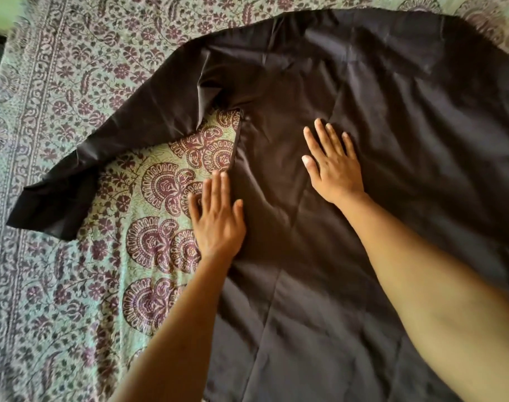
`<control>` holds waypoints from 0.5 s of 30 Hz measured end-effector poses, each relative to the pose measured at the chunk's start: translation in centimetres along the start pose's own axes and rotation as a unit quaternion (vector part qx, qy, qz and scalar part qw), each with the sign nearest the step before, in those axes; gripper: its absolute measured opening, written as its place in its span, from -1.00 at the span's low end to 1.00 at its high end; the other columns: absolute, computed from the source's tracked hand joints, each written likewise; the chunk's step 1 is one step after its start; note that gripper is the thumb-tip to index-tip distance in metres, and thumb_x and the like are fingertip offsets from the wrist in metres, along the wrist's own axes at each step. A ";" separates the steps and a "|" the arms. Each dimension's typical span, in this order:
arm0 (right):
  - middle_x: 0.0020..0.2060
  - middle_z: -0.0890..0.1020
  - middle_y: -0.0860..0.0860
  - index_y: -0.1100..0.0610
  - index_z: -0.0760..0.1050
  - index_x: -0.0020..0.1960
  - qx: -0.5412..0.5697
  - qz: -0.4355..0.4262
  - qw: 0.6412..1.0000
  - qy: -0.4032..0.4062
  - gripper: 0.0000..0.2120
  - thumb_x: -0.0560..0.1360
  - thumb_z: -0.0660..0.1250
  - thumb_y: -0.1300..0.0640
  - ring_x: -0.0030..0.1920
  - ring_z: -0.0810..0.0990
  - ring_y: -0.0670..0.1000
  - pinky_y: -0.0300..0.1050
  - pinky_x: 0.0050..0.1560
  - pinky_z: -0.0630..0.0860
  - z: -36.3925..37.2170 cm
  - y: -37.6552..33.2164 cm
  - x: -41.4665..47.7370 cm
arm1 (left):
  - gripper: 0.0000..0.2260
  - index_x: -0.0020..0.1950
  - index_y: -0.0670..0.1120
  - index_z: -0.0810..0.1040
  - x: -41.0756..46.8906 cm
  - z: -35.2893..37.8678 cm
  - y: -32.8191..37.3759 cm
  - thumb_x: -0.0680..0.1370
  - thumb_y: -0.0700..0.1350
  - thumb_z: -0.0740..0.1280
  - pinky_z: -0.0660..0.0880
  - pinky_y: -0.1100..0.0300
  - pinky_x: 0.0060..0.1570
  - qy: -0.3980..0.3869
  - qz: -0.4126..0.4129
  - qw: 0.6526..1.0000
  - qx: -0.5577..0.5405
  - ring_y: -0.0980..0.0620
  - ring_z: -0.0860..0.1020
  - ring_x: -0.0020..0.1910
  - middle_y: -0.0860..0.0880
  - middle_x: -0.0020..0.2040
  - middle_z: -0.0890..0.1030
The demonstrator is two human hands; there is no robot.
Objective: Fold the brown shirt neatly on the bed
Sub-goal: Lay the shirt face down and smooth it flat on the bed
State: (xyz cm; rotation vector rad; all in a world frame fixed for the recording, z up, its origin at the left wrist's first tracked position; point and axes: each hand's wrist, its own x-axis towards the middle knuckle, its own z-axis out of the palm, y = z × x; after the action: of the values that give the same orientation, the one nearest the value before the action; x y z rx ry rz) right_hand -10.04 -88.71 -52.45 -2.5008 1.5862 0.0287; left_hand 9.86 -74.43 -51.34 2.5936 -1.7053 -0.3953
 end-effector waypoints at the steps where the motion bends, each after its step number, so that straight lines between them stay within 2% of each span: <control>1: 0.51 0.08 0.06 0.02 0.04 0.51 -0.005 0.004 1.000 -0.006 -0.44 0.55 -0.16 -0.12 0.49 0.09 0.08 0.10 0.45 -0.03 -0.2 -0.1 -0.1 | -0.43 0.54 -0.03 -0.01 -0.6 -0.3 -1.1 0.55 0.14 -0.15 -0.12 -0.06 0.46 -0.001 -0.014 1.000 0.004 0.04 0.03 0.52 0.00 0.55 0.07; 3: 0.52 0.04 0.08 0.04 0.00 0.52 -0.012 0.025 1.000 -0.012 -0.45 0.57 -0.16 -0.12 0.50 0.05 0.08 0.10 0.45 -0.08 -0.5 -0.5 -0.3 | -0.43 0.54 -0.05 -0.03 -1.2 -0.5 -1.9 0.55 0.12 -0.16 -0.18 -0.08 0.47 0.010 -0.039 0.999 0.008 0.04 0.00 0.52 -0.02 0.55 0.03; 5: 0.51 0.04 0.12 0.09 0.00 0.52 0.011 0.048 0.999 0.004 -0.46 0.59 -0.07 -0.08 0.50 0.04 0.10 0.12 0.45 -0.09 -0.8 -1.4 -1.3 | -0.44 0.53 -0.08 0.00 -1.8 -0.5 -0.7 0.56 0.11 -0.14 -0.22 -0.07 0.44 0.033 -0.046 0.998 0.014 0.01 0.01 0.52 -0.04 0.55 0.04; 7: 0.50 0.11 0.14 0.14 0.06 0.51 0.044 0.028 0.998 0.033 -0.47 0.59 -0.04 -0.04 0.49 0.11 0.12 0.14 0.44 -0.01 -0.9 -2.6 -3.7 | -0.45 0.52 -0.10 0.09 -2.8 -0.3 2.2 0.57 0.10 -0.09 -0.18 -0.04 0.43 0.051 0.011 0.999 0.008 0.00 0.08 0.51 -0.06 0.53 0.12; 9: 0.49 0.14 0.13 0.15 0.08 0.50 0.061 0.006 0.997 0.036 -0.47 0.58 -0.05 -0.03 0.48 0.13 0.11 0.12 0.44 0.02 -0.3 -3.2 -7.1 | -0.46 0.50 -0.11 0.18 -4.6 0.5 5.3 0.56 0.08 -0.02 -0.09 -0.04 0.42 0.018 0.098 0.995 -0.003 0.00 0.18 0.49 -0.07 0.51 0.21; 11: 0.49 0.14 0.12 0.13 0.08 0.50 0.049 0.026 0.998 0.014 -0.47 0.58 -0.07 -0.04 0.48 0.14 0.10 0.12 0.43 0.03 0.5 -3.2 -9.8 | -0.47 0.48 -0.10 0.22 -6.2 1.2 6.3 0.55 0.08 0.02 -0.03 -0.04 0.41 -0.016 0.139 0.990 0.000 -0.01 0.25 0.46 -0.06 0.49 0.26; 15: 0.50 0.10 0.09 0.08 0.04 0.51 0.011 0.054 0.998 -0.023 -0.45 0.56 -0.16 -0.08 0.49 0.10 0.09 0.11 0.45 -0.01 1.0 -2.7 -10.8 | -0.47 0.51 -0.06 0.14 -7.3 1.2 1.0 0.57 0.10 -0.01 -0.10 0.00 0.42 -0.017 0.083 0.996 0.007 0.01 0.17 0.49 -0.01 0.51 0.19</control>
State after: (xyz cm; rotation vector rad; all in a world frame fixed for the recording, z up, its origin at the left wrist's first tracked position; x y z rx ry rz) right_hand -12.17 -77.78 -51.81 -2.3773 1.6923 0.0835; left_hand 5.96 -68.05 -50.83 2.4446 -1.9225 -0.4265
